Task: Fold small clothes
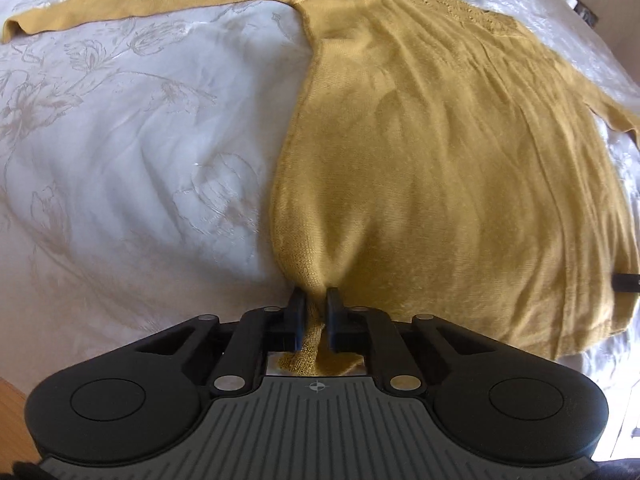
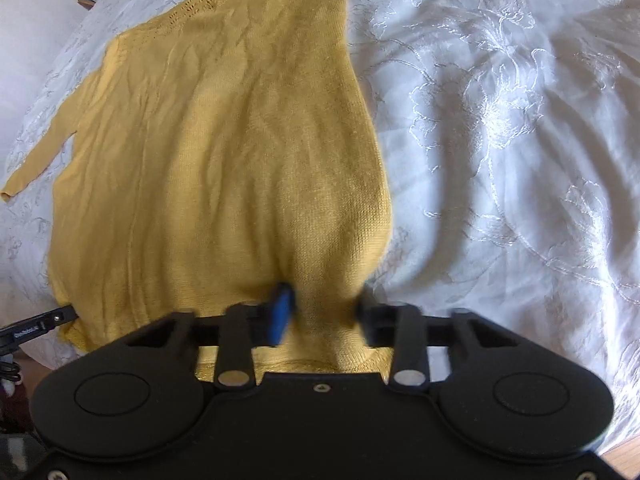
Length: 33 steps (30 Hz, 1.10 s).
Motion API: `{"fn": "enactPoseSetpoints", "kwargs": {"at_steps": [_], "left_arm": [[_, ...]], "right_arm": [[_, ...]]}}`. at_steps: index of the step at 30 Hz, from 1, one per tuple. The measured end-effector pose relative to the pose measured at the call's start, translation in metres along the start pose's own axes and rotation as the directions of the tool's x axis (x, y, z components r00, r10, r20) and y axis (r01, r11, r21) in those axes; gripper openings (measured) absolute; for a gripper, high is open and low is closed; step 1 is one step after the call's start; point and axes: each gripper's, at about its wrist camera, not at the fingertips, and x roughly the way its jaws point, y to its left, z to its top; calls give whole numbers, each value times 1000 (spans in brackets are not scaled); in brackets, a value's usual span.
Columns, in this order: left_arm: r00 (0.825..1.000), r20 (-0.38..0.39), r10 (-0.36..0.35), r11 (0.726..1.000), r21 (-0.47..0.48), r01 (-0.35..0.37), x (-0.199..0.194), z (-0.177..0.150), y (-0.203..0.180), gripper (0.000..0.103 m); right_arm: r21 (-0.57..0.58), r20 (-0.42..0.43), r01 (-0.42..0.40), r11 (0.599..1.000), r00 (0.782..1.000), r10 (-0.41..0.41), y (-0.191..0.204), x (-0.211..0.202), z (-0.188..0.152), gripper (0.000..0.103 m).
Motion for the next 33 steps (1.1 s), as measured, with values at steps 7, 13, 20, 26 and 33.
{"fn": "enactPoseSetpoints", "kwargs": {"at_steps": [7,13,20,26,33], "left_arm": [[995,96,-22,999,-30,26,-62,3,6,9],[998,-12,66,998,8,-66,-39,-11,17,8],[990,-42,138,990,36,-137,-30,-2,15,10],[985,105,139,989,32,-143,-78,23,14,49],[979,188,85,995,38,-93,-73,86,-17,62]], "right_arm": [[-83,79,25,996,997,-19,7,-67,-1,11],[-36,-21,101,994,995,-102,-11,-32,-7,10],[-96,-84,176,980,979,-185,-4,-14,-4,24],[-44,-70,195,980,978,-198,-11,-35,0,66],[44,47,171,984,984,-173,14,-53,37,85]]}}
